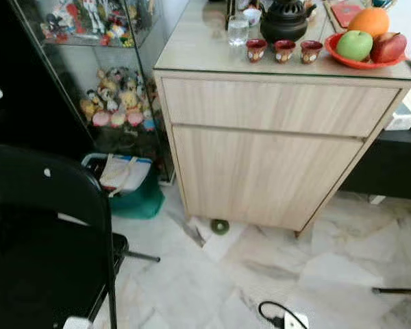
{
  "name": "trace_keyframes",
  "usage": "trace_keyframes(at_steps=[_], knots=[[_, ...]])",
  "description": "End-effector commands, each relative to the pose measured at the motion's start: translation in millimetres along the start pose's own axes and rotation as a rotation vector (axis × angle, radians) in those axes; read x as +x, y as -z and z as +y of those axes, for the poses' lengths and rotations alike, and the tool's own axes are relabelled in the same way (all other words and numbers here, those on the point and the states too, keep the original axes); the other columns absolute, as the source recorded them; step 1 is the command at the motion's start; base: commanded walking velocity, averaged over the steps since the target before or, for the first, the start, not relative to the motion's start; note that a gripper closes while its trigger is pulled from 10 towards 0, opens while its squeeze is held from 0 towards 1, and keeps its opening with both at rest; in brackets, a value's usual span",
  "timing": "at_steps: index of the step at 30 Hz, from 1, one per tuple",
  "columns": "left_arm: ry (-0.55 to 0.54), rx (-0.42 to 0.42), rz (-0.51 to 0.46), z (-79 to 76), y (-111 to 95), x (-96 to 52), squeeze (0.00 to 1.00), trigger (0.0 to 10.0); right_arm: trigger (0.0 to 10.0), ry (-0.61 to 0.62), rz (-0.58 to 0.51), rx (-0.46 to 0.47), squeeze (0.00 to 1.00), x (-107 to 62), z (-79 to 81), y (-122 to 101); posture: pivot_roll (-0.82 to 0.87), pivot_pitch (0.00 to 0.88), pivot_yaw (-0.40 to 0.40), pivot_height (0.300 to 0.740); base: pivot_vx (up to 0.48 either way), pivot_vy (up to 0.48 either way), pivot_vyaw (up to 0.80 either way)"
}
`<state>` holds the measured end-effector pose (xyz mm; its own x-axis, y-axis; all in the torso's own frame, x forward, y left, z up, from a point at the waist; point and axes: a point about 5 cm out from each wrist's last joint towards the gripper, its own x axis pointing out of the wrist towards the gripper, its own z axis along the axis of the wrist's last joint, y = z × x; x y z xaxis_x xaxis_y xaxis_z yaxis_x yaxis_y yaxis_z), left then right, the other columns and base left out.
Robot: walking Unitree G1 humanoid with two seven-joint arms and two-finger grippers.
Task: Sweep floor
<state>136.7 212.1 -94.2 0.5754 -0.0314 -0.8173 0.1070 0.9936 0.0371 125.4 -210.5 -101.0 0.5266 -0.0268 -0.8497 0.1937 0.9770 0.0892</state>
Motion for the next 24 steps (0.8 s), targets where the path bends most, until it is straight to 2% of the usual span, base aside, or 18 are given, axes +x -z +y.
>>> trace_keyframes(at_steps=[1,8,14,18,20,21,24], knots=[[0.050,0.011,0.054,-18.5,7.8,1.8,0.00,10.0,10.0,0.004,0.056,-0.005,0.00,-3.4,-1.2,15.3,-0.01,0.128,0.037,0.740,-0.262,0.000,0.00],[0.060,0.019,0.044,-30.4,-11.1,10.3,0.00,10.0,10.0,0.002,0.062,-0.015,0.00,-4.0,-1.8,17.0,-0.01,0.119,0.037,0.740,-0.265,0.000,0.00],[0.055,0.019,0.042,-32.6,-17.5,12.8,0.00,10.0,10.0,0.002,0.064,-0.016,0.00,-4.3,-2.2,17.8,-0.01,0.114,0.037,0.740,-0.266,0.000,0.00],[0.038,0.024,0.048,-20.6,-17.0,11.3,0.00,10.0,10.0,0.006,0.062,-0.008,0.00,-4.4,-2.8,17.8,-0.01,0.115,0.039,0.740,-0.266,0.000,0.00],[0.025,0.021,0.051,-8.7,-14.9,8.8,0.00,10.0,10.0,0.011,0.061,-0.003,0.00,-4.5,-3.5,17.8,-0.01,0.122,0.039,0.740,-0.266,0.000,0.00],[0.025,0.021,0.051,-8.7,-14.9,8.8,0.00,10.0,10.0,0.011,0.061,-0.003,0.00,-4.5,-3.5,17.8,-0.01,0.122,0.039,0.740,-0.266,0.000,0.00],[0.011,0.013,0.054,5.7,-11.3,4.9,0.00,10.0,10.0,0.012,0.061,-0.004,0.00,-4.6,-3.8,17.8,0.00,0.126,0.038,0.740,-0.264,0.000,0.00]])
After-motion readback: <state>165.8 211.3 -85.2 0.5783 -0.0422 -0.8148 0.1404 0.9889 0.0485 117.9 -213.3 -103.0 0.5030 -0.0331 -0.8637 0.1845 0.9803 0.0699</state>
